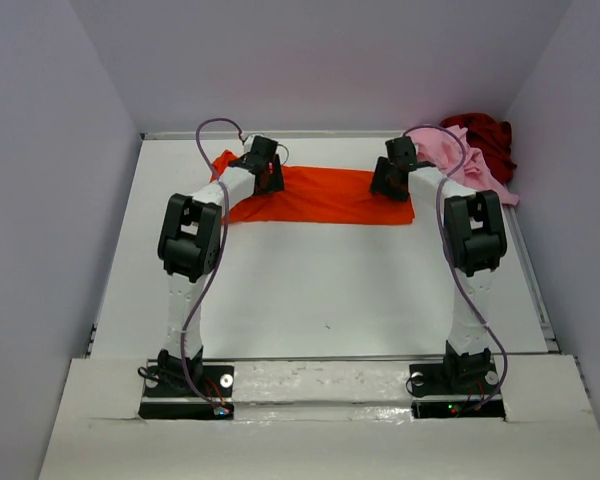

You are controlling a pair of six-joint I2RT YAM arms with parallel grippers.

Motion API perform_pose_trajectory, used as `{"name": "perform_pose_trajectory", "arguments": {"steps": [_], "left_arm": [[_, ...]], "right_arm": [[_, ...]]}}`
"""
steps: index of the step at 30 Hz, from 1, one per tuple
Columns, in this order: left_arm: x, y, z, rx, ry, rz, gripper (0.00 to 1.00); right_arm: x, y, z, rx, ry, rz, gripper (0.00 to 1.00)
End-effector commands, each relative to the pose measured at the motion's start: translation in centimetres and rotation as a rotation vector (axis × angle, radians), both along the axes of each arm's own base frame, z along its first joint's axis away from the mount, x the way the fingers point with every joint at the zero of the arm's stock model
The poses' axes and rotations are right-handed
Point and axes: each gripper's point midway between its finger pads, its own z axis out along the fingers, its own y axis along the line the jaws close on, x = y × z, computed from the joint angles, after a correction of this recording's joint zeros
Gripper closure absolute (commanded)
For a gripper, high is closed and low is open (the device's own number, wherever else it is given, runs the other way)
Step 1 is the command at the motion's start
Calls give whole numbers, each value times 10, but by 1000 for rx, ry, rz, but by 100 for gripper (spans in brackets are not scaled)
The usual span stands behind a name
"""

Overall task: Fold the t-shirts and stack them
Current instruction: Fold the tshirt

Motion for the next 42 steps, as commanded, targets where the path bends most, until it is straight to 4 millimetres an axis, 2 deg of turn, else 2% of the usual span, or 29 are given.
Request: {"name": "perform_pose_trajectory", "arguments": {"steps": [1,2,4,5,6,7,8,9,10,11,12,14,17,19,20,21,24,25,27,29,32,37,42], "left_arm": [[21,16,31,27,-36,33,1],[21,20,23,43,-5,33,1],[26,25,24,48,1,39,1],[32,30,24,49,5,42,1],[34,31,24,47,6,40,1],[36,32,26,51,6,37,1],[41,32,31,55,-6,32,1],[43,36,26,59,3,38,1],[44,37,24,57,5,39,1],[48,36,26,52,-1,36,1],[47,35,16,52,22,28,1],[48,37,10,55,31,28,1],[47,37,-5,52,54,25,1],[49,38,-7,56,52,24,1],[51,39,-8,60,48,20,2],[53,42,-8,59,46,25,2],[59,44,-3,66,31,29,2],[61,45,0,69,24,28,2],[67,44,8,69,10,18,2],[75,40,21,64,-17,0,2],[82,39,28,70,-39,-15,2],[96,34,44,94,-95,-76,2],[100,34,35,80,-90,-85,2]], "right_arm": [[-30,7,-6,50,82,-21,35],[-36,9,-10,68,98,-33,35],[-50,17,-9,134,116,-32,36],[-67,17,-24,146,152,-34,36],[-75,19,-26,167,160,-37,36],[-78,25,-19,178,130,-27,36],[-85,23,-21,182,135,-33,36],[-102,28,-31,190,167,-19,36],[-106,36,-27,201,158,1,36],[-111,34,-29,199,167,-2,36],[-122,39,-33,196,184,13,36],[-131,49,-30,197,180,38,36],[-153,58,-36,189,199,66,36],[-162,63,-33,197,195,83,36],[-178,63,-39,195,210,91,36],[-178,63,-39,195,211,92,36],[-199,65,-42,197,221,115,36],[-204,73,-37,202,208,139,36],[-221,74,-41,198,228,157,36],[-234,87,-35,217,221,204,36],[-259,100,-35,219,233,262,36],[-298,108,-40,229,266,312,36],[-332,119,-49,222,307,367,36]]}}
